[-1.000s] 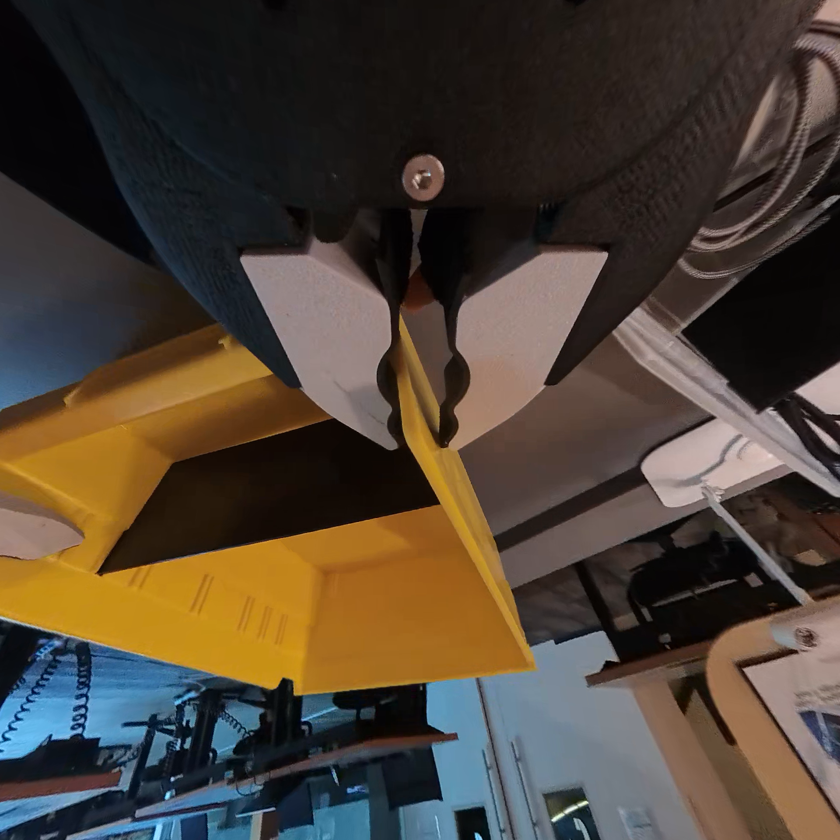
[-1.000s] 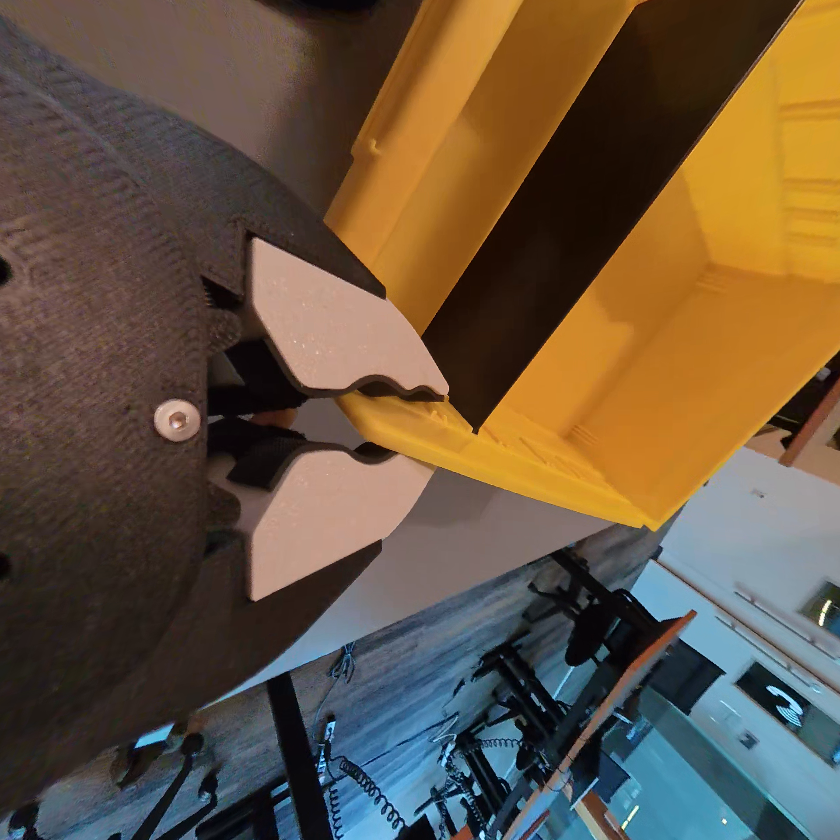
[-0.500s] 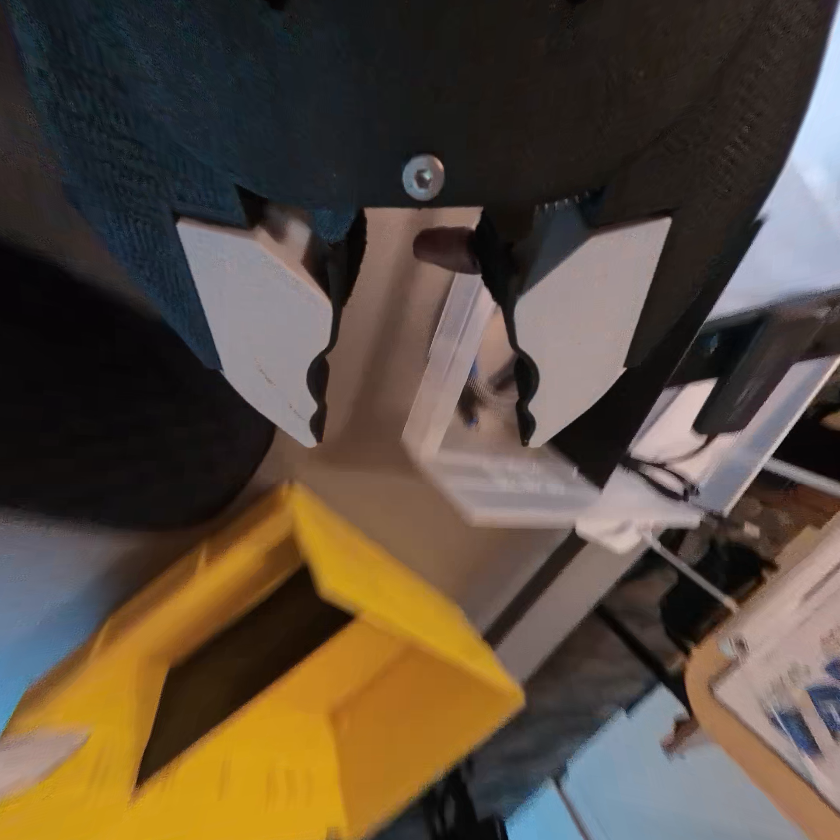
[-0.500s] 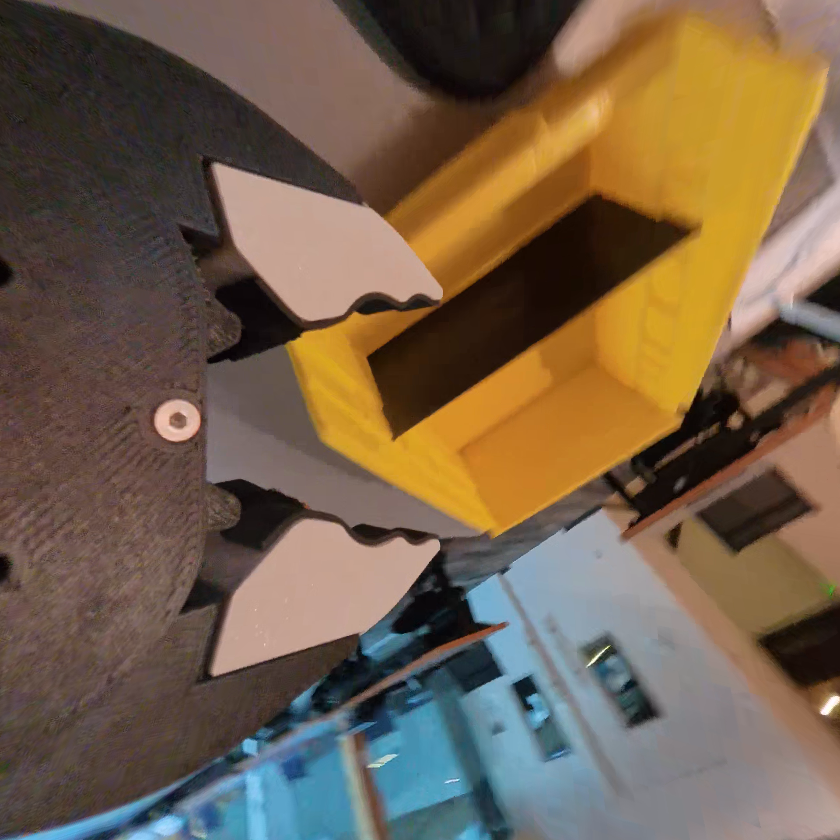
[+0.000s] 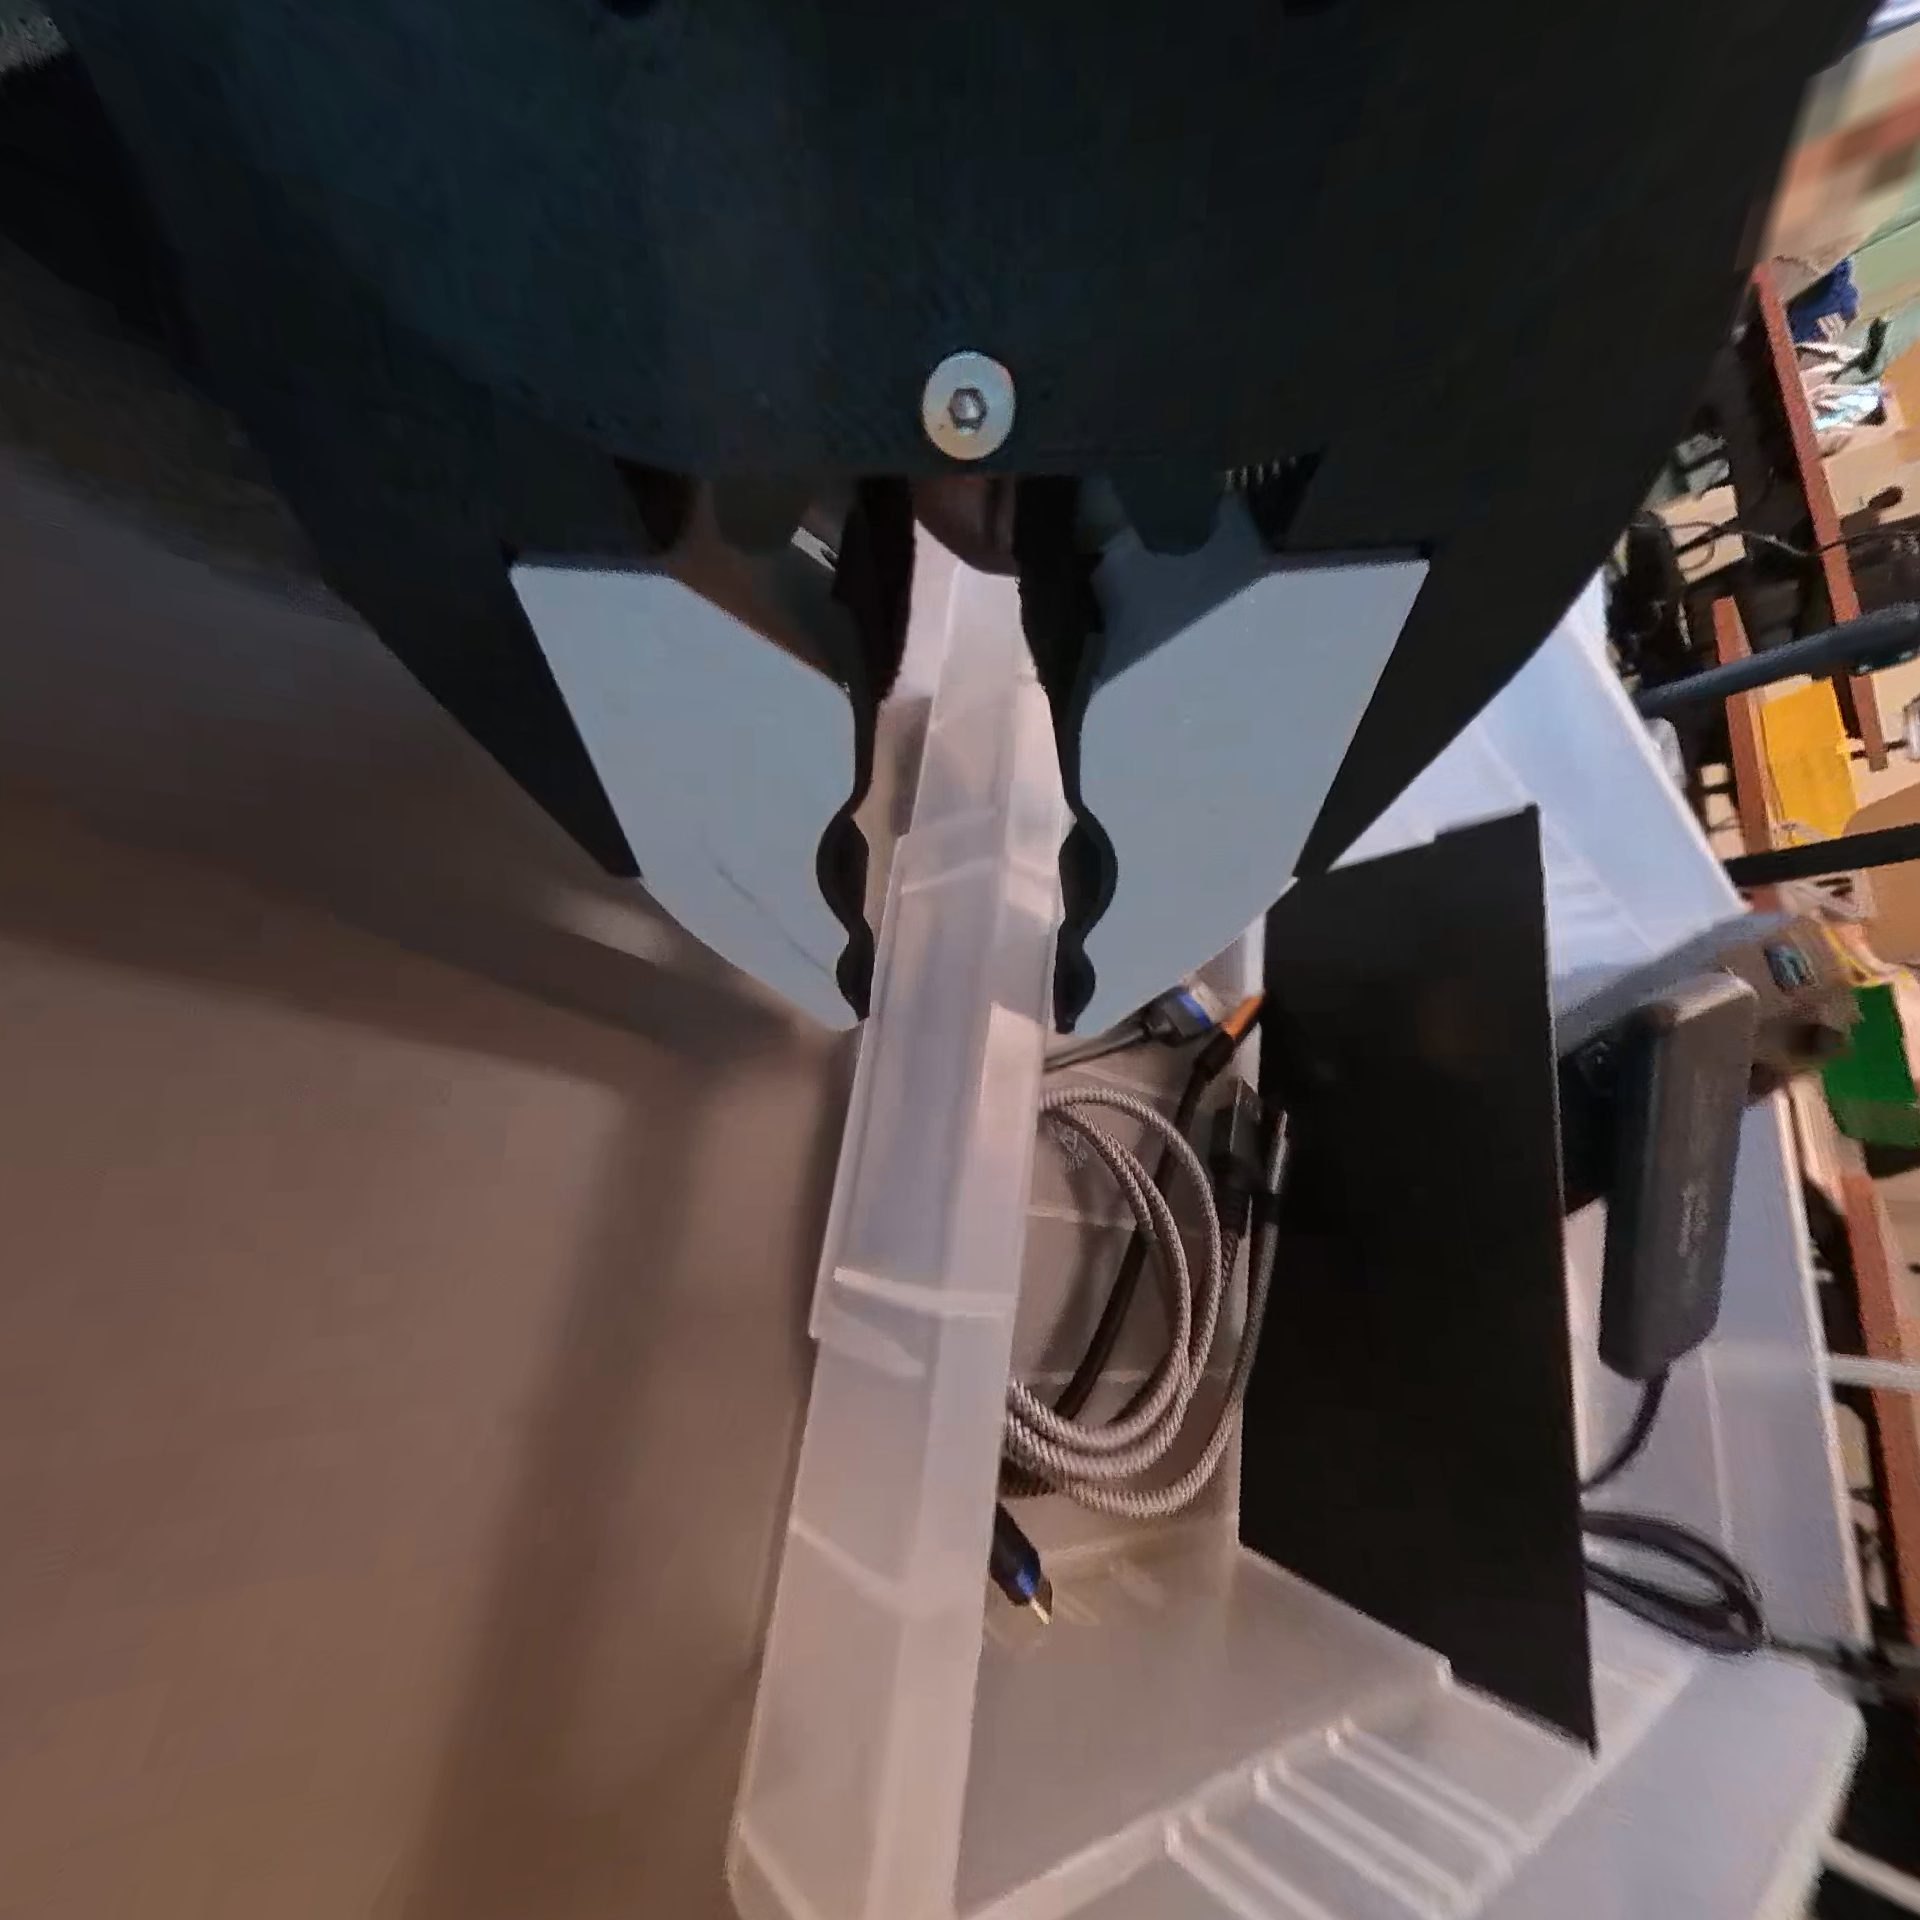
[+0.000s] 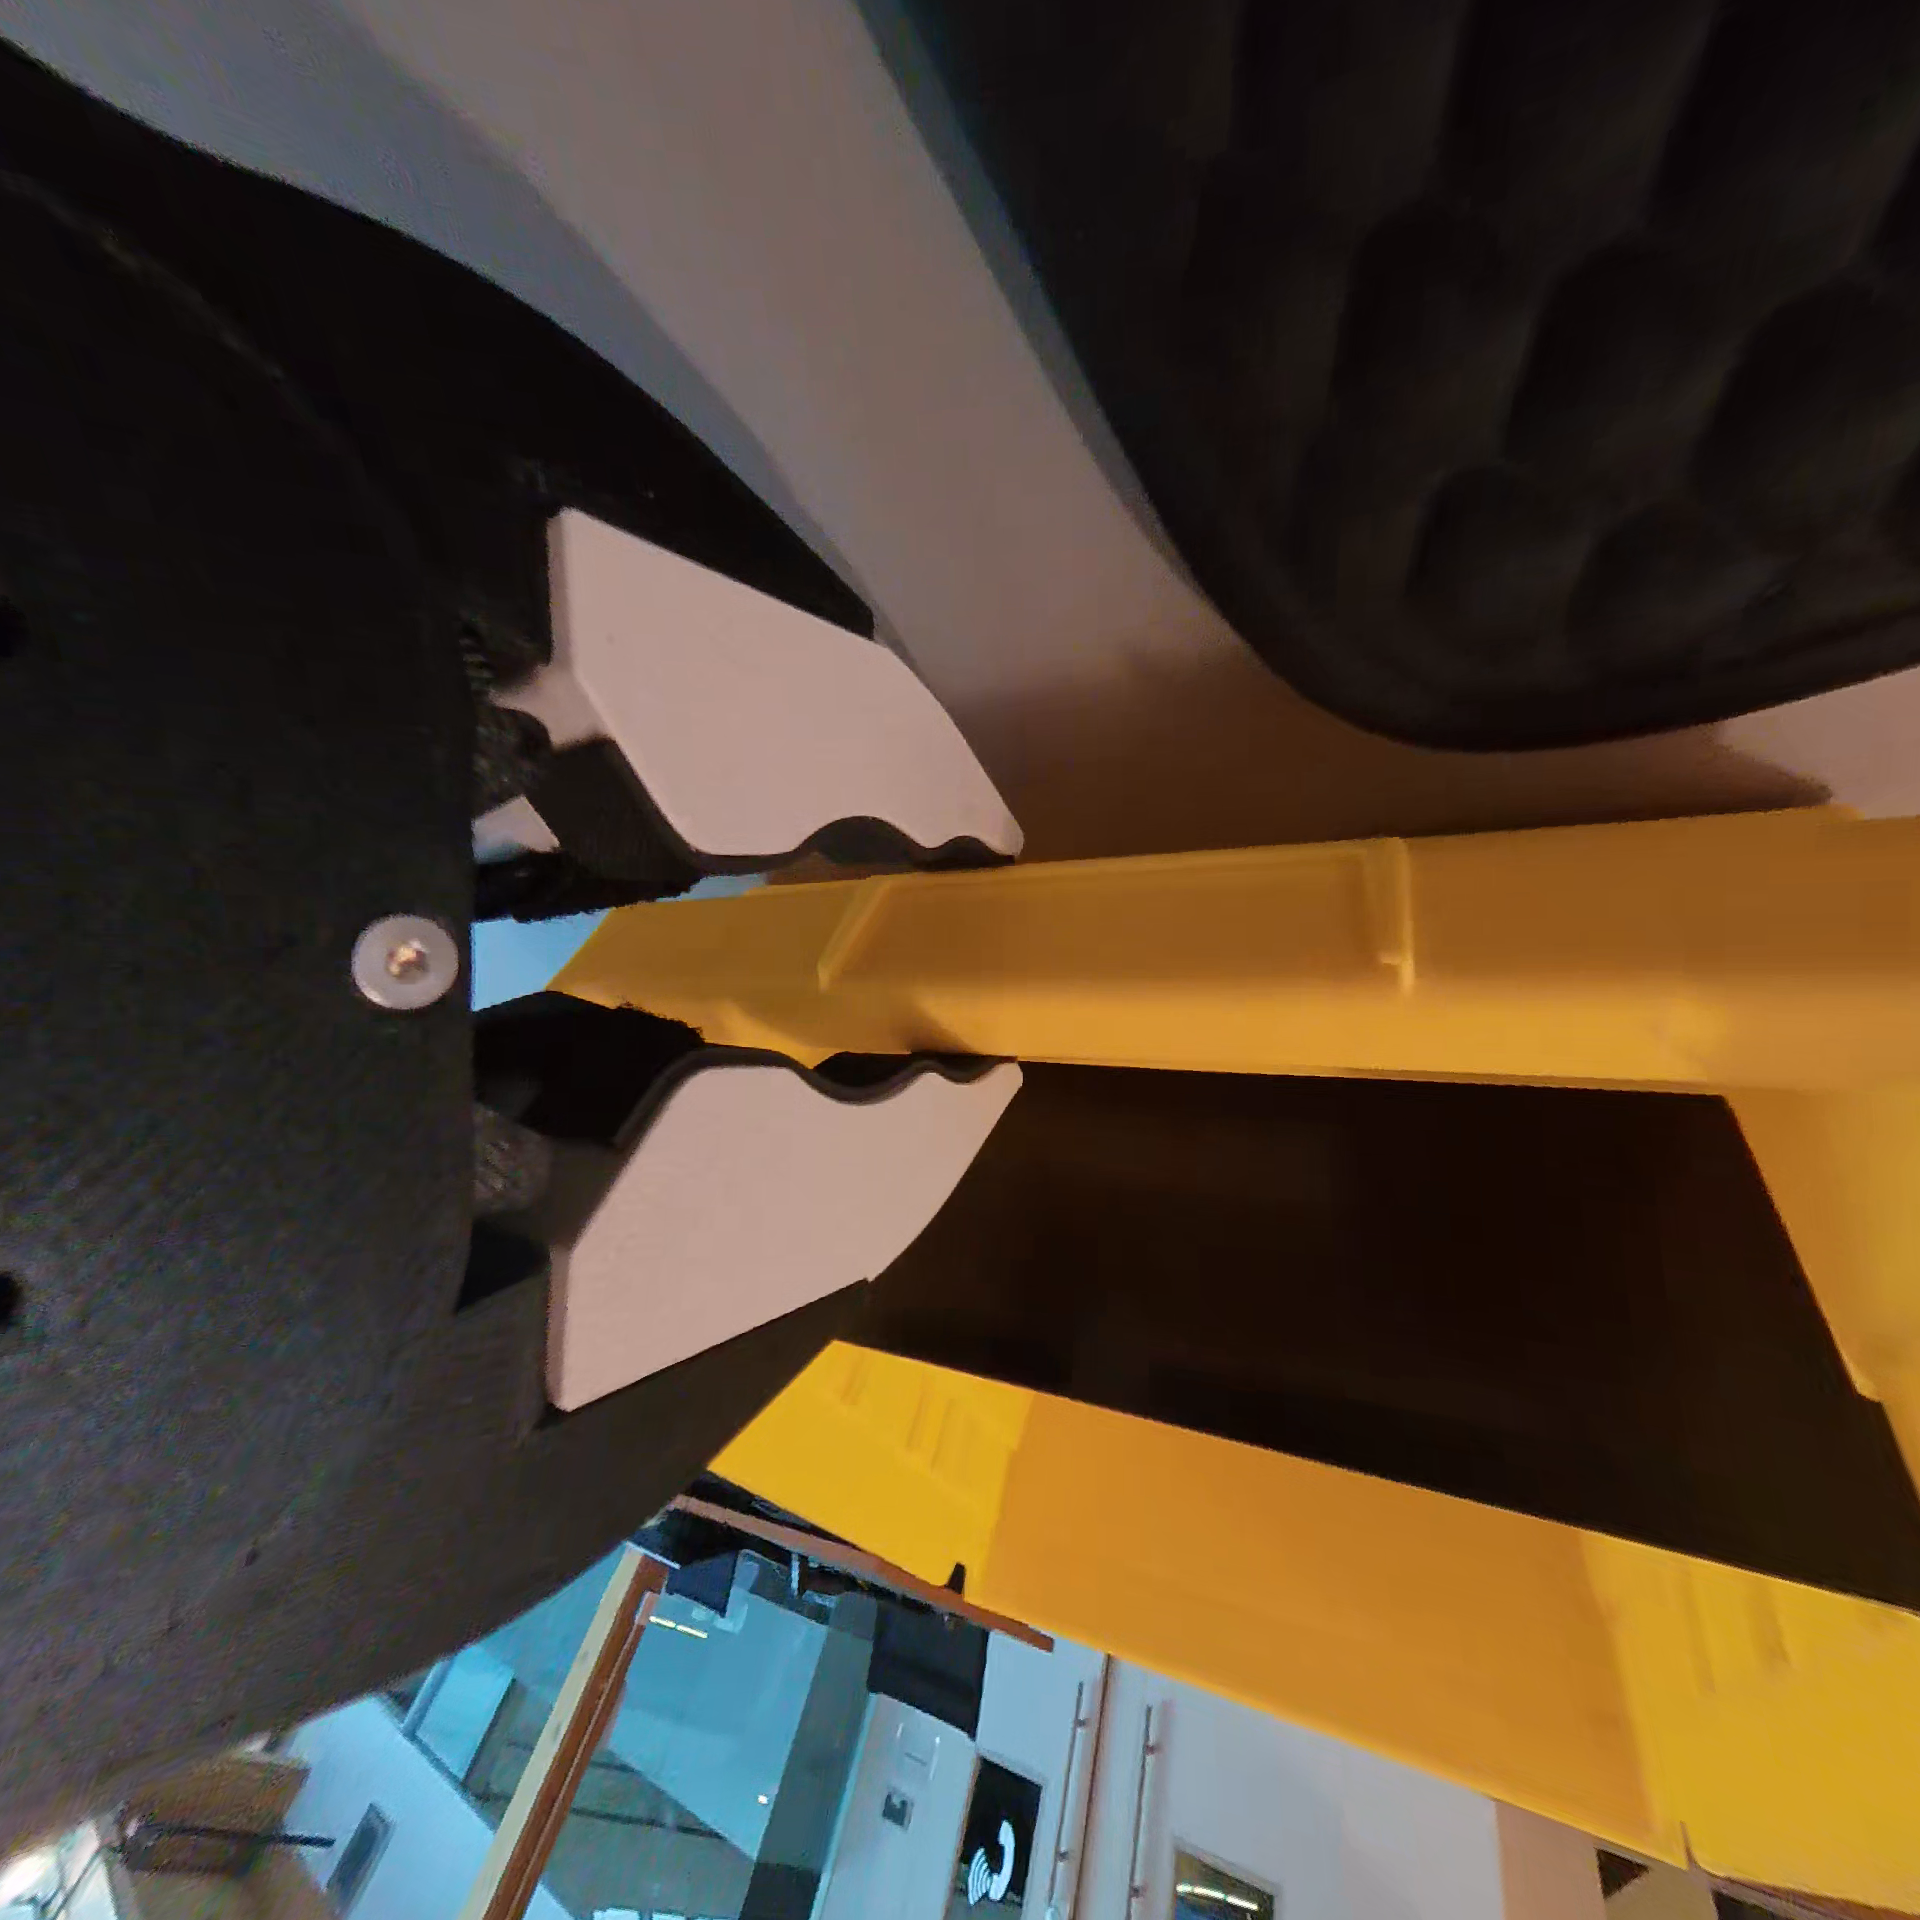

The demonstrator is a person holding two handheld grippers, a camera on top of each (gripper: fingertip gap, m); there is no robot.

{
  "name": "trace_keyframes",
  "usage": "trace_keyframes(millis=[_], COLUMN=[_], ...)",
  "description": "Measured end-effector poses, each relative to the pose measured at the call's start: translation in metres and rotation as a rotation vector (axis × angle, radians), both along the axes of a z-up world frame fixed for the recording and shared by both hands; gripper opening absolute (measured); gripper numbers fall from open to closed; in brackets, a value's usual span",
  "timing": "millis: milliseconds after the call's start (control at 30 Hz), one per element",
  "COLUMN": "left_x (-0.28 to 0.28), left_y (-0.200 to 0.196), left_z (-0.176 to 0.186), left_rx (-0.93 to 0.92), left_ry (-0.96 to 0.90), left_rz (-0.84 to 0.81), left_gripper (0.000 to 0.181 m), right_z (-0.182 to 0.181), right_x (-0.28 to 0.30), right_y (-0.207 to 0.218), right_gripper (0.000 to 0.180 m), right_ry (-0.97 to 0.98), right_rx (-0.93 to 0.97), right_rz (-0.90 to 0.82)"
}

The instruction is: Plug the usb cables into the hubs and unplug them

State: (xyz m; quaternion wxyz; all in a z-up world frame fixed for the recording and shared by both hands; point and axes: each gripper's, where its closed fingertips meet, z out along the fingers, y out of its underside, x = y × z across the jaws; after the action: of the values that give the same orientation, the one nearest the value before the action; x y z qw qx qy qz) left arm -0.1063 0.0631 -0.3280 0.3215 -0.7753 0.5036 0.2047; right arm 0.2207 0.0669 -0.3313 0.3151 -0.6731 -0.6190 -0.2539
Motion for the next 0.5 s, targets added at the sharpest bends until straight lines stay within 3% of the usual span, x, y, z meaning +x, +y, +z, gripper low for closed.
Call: trace_keyframes(millis=[233,500], left_x=[-0.086,-0.188], left_y=[-0.013,-0.066], left_z=[0.002,0.006], left_rx=[-0.011,-0.025], left_ry=[0.032,0.103], left_rz=[0.095,0.234], left_gripper=[0.038,0.039], right_z=[0.001,0.0], right_x=[0.012,0.028], right_y=[0.0,0.0], right_gripper=[0.033,0.033], right_ry=[-0.005,-0.022], right_rx=[0.024,0.046], right_rz=[-0.008,-0.037])
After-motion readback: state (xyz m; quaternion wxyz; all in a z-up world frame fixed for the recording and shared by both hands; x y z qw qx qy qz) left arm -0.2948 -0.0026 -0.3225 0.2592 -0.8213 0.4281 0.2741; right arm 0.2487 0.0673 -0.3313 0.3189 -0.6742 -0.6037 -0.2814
